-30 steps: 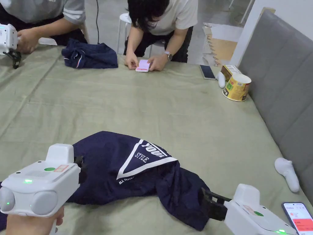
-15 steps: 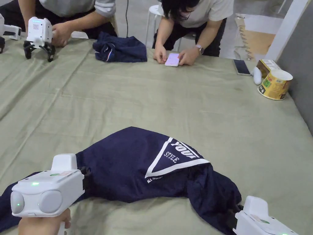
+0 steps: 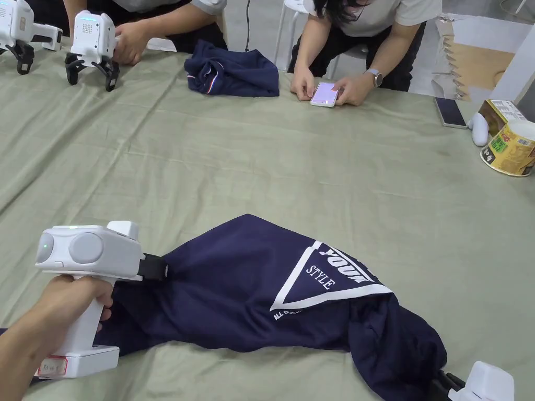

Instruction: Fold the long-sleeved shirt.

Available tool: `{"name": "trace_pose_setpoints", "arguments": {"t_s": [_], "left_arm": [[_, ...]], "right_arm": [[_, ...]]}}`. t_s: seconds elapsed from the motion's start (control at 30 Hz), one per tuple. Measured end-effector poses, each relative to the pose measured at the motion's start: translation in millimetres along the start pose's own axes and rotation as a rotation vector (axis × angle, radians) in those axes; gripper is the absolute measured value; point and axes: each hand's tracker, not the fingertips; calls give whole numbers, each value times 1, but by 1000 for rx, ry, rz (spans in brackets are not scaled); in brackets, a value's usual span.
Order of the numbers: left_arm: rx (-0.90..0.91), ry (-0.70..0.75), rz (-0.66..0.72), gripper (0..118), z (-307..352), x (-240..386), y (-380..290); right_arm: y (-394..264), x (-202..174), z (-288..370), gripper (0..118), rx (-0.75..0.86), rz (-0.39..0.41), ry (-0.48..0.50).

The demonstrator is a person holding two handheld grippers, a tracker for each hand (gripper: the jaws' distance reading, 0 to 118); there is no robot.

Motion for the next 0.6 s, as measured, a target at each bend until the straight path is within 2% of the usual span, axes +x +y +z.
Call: {"name": "trace_pose_setpoints", "arguments": {"t_s": [0.03,0.1,0.17,0.23,0.33,0.43,0.5,0.6], "left_arm": [[35,-20,-30,43,6,0,-1],[62,-8,-68,17,9,2,-14],[119,-88,3,16,21,-4,-20],[189,-111,19,16,35,-5,-24],[289,-110,-34,16,75,13,-23],[399,-171,-49,16,122,29,-4],[475,-190,-60,16,157,41,11],[603,-195,-140,16,214,64,31]], "right_arm": [[0,0,0,2,-1,-3,2],[2,-1,1,2,-3,-4,3],[5,-4,9,2,21,21,-10],[13,-4,24,2,68,8,12],[39,-4,52,2,162,-27,43],[82,-1,84,1,273,-79,106],[111,-5,105,2,330,-68,125],[160,-16,144,1,431,1,166]]}}
